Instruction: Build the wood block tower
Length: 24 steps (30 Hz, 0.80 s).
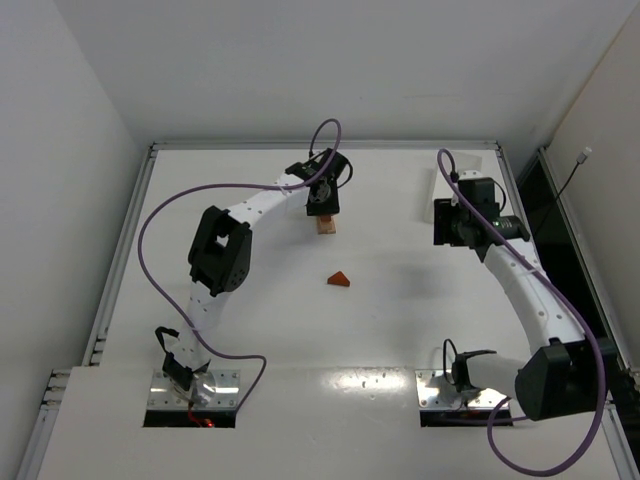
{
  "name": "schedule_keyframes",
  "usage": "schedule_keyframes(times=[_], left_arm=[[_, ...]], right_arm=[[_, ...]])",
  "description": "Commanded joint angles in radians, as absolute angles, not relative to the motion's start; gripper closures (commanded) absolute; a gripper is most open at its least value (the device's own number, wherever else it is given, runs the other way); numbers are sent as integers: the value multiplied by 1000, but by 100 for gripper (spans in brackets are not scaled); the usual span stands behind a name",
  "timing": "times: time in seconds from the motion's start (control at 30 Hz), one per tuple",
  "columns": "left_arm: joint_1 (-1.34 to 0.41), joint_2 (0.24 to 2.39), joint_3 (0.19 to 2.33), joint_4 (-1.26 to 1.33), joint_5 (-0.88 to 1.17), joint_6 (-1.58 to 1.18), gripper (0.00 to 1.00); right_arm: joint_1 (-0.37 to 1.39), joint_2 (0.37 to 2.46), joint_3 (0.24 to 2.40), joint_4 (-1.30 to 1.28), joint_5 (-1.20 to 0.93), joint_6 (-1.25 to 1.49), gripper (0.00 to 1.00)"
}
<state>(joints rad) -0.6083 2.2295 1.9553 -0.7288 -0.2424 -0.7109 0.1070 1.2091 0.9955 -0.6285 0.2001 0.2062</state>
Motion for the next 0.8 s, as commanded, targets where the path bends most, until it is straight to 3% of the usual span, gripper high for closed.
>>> schedule_keyframes(times=[0.0, 0.77], left_arm=[[-615, 2238, 1985, -732, -275, -706, 100], [-615, 2229, 1939, -723, -244, -706, 100]], right_arm=[[103, 1210, 1015, -580, 186, 212, 44], [103, 1229, 1034, -580, 176, 212, 45]])
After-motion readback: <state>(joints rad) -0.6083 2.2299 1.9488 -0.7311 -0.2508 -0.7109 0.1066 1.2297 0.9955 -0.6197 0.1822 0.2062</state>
